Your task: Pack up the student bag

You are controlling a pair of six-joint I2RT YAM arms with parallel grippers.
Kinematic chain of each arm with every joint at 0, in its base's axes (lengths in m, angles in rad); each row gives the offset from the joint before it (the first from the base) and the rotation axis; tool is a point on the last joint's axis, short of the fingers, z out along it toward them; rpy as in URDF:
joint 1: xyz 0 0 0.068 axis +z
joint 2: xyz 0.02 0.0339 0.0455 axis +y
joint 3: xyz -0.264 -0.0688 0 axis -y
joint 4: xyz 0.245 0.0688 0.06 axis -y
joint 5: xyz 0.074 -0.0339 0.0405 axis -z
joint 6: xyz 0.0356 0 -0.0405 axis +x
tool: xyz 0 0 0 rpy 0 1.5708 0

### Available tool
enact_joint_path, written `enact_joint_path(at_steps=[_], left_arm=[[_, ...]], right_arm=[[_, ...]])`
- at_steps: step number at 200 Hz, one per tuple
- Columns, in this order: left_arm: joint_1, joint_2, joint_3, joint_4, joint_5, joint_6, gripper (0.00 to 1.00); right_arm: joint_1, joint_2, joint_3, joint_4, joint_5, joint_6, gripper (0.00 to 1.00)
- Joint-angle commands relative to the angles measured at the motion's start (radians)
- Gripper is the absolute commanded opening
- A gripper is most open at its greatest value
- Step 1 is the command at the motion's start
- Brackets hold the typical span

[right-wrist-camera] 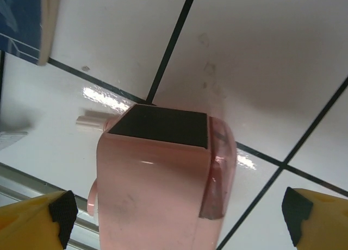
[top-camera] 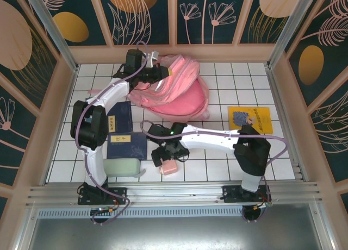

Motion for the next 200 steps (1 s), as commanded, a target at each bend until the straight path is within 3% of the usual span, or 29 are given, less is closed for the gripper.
enact_joint_path(at_steps=[1, 26, 133, 200], left_arm=[[0.027, -0.042, -0.015, 0.072, -0.001, -0.030, 0.00], [0.027, -0.053, -0.022, 0.078, -0.001, -0.031, 0.00], [0.027, -0.052, -0.029, 0.095, 0.012, -0.046, 0.00], [0.032, -0.044, -0.030, 0.096, 0.015, -0.046, 0.00]], right_arm=[[0.008, 0.021, -0.022, -0.003, -0.019, 0.031, 0.99], [0.008, 0.023, -0.040, 0.015, 0.004, 0.052, 0.98], [0.002, 0.024, -0.083, 0.046, 0.038, 0.077, 0.80], [-0.018, -0.040, -0.073, 0.049, 0.068, 0.083, 0.65]])
